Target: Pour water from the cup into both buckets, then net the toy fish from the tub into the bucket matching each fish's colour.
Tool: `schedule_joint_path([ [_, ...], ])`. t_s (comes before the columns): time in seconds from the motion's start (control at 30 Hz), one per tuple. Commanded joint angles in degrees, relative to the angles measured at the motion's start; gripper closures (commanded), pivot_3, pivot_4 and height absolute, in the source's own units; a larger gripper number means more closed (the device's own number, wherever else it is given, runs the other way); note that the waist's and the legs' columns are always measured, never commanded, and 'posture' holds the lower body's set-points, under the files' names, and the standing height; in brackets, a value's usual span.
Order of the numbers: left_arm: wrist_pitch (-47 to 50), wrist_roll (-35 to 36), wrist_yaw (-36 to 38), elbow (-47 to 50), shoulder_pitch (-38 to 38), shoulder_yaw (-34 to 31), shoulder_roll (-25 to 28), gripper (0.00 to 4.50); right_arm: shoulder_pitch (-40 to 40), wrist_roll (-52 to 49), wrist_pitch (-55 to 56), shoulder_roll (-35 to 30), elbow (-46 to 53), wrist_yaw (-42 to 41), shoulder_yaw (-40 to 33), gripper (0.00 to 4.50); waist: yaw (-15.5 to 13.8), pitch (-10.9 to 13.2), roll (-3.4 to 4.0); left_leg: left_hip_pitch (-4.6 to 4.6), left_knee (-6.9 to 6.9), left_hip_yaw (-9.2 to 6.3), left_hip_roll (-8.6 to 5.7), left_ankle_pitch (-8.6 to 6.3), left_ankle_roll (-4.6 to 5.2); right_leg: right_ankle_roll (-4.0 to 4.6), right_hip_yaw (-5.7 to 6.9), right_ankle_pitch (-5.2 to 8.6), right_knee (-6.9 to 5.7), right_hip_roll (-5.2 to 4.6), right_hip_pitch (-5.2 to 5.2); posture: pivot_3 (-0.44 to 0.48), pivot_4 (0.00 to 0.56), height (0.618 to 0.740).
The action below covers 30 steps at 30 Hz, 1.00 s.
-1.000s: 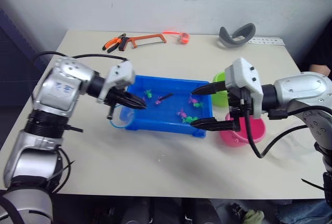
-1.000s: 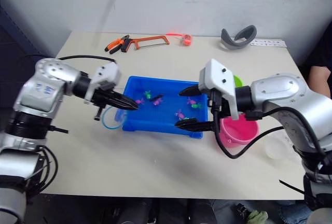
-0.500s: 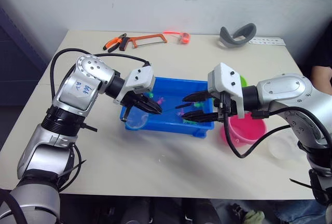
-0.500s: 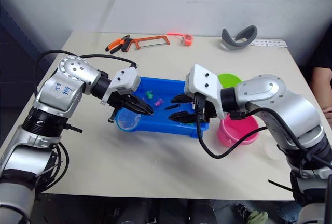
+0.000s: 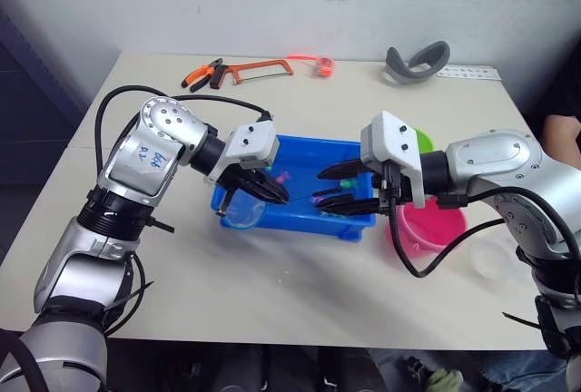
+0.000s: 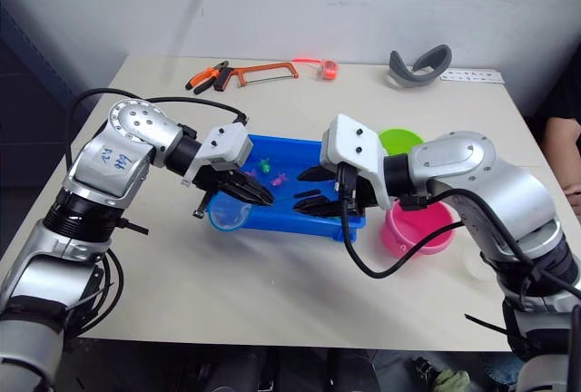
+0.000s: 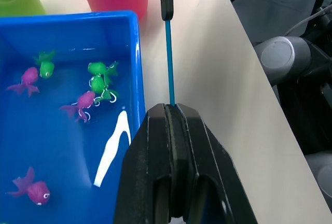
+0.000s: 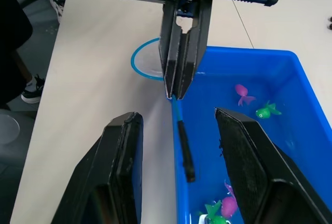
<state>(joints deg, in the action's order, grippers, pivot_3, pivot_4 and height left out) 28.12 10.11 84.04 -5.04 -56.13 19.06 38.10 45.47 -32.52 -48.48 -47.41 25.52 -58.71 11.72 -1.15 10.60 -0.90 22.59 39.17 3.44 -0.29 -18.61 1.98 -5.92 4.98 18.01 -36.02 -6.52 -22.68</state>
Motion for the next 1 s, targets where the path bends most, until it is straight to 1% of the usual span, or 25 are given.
schedule_joint_path([
  [0.03, -0.1, 0.5, 0.0, 1.8, -1.2, -0.4, -0.3, 4.50, 1.4, 1.4, 1.3, 0.4, 0.4, -0.6, 0.6, 2.09, 0.0, 0.0, 0.00, 0.00, 0.00, 0.00, 0.00, 0.00, 0.00, 0.00, 0.00, 0.00, 0.00, 0.00, 0.00, 0.000, 0.150, 0.740],
  [0.07, 0.0, 0.5, -0.1, 1.8, -1.3, -0.4, -0.4, 4.50, 1.4, 1.6, 1.4, 0.4, 0.3, -0.7, 0.7, 2.09, 0.0, 0.0, 0.00, 0.00, 0.00, 0.00, 0.00, 0.00, 0.00, 0.00, 0.01, 0.00, 0.00, 0.01, 0.00, 0.000, 0.150, 0.740],
  [0.1, 0.2, 0.7, -0.2, 1.9, -1.4, -0.5, -0.5, 4.50, 1.4, 2.0, 1.6, 0.4, 0.2, -0.8, 1.0, 2.51, 0.0, 0.0, 0.00, 0.00, 0.00, 0.00, 0.00, 0.00, 0.00, 0.00, 0.01, 0.00, 0.00, 0.02, 0.00, 0.000, 0.150, 0.740],
  [0.13, 0.4, 0.9, -0.2, 1.9, -1.5, -0.7, -0.7, 4.50, 1.3, 2.5, 2.0, 0.3, 0.1, -1.0, 1.2, 2.63, 0.0, 0.0, 0.00, 0.00, 0.00, 0.00, 0.00, 0.00, 0.00, 0.00, 0.01, 0.00, 0.00, 0.02, 0.00, 0.000, 0.150, 0.740],
  [0.47, 0.8, 1.2, -0.2, 1.9, -1.7, -1.0, -1.0, 4.50, 0.7, 3.5, 2.1, 0.6, 0.4, -1.5, 0.9, 2.63, 0.0, 0.0, 0.00, 0.00, 0.01, -0.01, -0.01, 0.00, 0.00, 0.00, 0.19, 0.00, 0.00, 0.03, 0.00, 0.000, 0.150, 0.740],
  [0.57, 1.4, 1.8, -0.2, 1.8, -2.0, -1.3, -1.3, 4.50, 0.7, 3.6, 2.1, 0.5, 0.4, -1.5, 0.8, 3.44, -0.1, 0.0, 0.00, 0.00, 0.01, -0.01, -0.01, 0.00, 0.00, 0.00, 0.21, 0.00, 0.00, 0.03, 0.00, 0.000, 0.150, 0.740],
  [0.6, 1.7, 2.0, -0.2, 1.7, -2.2, -1.4, -1.4, 4.50, 0.7, 3.7, 2.1, 0.5, 0.4, -1.5, 0.8, 4.15, 0.0, 0.0, 0.00, 0.01, 0.01, -0.01, -0.01, 0.00, 0.00, 0.00, 0.22, 0.00, 0.00, 0.03, 0.00, 0.000, 0.150, 0.740],
  [0.63, 1.9, 2.1, -0.2, 1.6, -2.3, -1.5, -1.4, 4.50, 0.6, 3.8, 2.2, 0.5, 0.4, -1.5, 0.8, 4.38, 0.0, 0.0, 0.00, 0.01, 0.01, -0.01, -0.01, 0.00, 0.00, 0.00, 0.22, 0.00, 0.00, 0.03, 0.00, 0.000, 0.150, 0.740],
  [0.67, 2.1, 2.2, -0.1, 1.6, -2.4, -1.5, -1.4, 4.50, 0.5, 3.9, 2.3, 0.4, 0.4, -1.5, 0.7, 4.45, 0.0, 0.0, 0.00, 0.00, 0.01, 0.00, -0.01, 0.00, 0.00, 0.00, 0.22, 0.00, 0.00, 0.03, 0.00, 0.000, 0.150, 0.740],
  [0.93, 3.6, 3.4, -0.4, 0.5, -2.8, -2.8, -1.6, 4.50, -0.1, 2.7, 1.2, 0.0, 1.3, -1.5, -0.7, 4.45, 0.0, 0.0, 0.00, 0.00, 0.01, -0.01, -0.01, 0.00, 0.00, 0.00, 0.31, 0.00, -0.01, 0.03, 0.00, 0.000, 0.150, 0.740],
  [1.0, 5.0, 5.7, 0.1, 0.3, -2.8, -4.5, -1.9, 3.81, -0.7, 0.7, -1.1, -0.2, 2.1, -0.8, -2.5, 4.50, -0.1, 0.0, 0.00, 0.01, 0.01, -0.01, -0.01, 0.00, 0.00, 0.00, 0.32, 0.00, -0.01, 0.03, 0.00, 0.000, 0.150, 0.740],
])
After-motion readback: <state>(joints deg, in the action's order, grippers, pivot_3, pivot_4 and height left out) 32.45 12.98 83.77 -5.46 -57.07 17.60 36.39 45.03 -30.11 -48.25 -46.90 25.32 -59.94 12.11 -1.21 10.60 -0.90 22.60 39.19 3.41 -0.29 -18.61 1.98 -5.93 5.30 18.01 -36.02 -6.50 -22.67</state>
